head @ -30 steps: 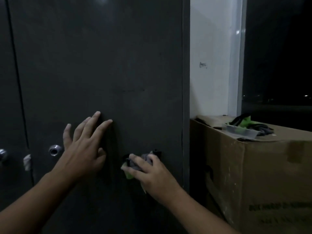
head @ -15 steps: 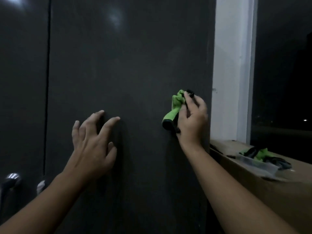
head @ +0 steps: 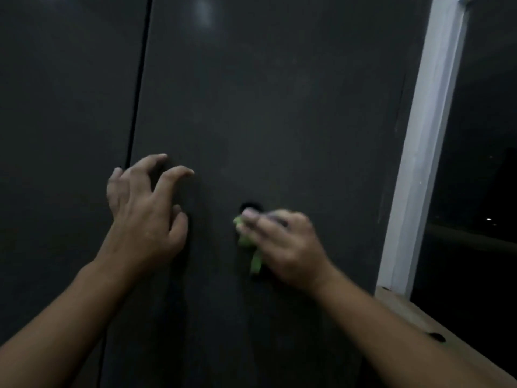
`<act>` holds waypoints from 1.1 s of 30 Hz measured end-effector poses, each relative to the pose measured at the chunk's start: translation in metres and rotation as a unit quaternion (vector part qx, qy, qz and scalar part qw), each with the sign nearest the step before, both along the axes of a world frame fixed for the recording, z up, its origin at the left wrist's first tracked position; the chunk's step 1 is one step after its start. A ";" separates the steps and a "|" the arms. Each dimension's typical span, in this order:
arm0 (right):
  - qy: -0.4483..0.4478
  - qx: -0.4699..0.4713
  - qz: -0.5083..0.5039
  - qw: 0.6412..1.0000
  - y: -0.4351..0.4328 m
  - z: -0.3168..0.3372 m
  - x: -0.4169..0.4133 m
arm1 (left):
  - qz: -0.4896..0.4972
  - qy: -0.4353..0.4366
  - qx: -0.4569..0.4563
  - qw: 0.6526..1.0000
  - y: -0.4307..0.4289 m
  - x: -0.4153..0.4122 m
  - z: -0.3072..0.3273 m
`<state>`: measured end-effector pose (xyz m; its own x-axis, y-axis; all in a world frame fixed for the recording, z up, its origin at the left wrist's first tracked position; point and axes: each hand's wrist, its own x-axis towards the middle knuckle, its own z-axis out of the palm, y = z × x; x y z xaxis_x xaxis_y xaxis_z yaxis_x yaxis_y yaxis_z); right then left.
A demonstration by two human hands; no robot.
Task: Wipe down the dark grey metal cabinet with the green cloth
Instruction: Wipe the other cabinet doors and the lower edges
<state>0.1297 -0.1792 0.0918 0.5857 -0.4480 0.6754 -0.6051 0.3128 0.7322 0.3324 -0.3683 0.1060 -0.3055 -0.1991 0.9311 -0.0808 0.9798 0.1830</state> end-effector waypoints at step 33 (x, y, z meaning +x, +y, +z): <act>0.000 0.141 -0.003 0.990 -0.100 0.146 0.089 | 0.121 -0.211 -0.148 0.959 -0.103 0.082 0.108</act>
<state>0.2182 -0.2797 0.2381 0.5822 -0.6228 0.5227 -0.6034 0.0999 0.7912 0.4144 -0.4716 0.2139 -0.6462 -0.0577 0.7610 -0.3171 0.9273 -0.1989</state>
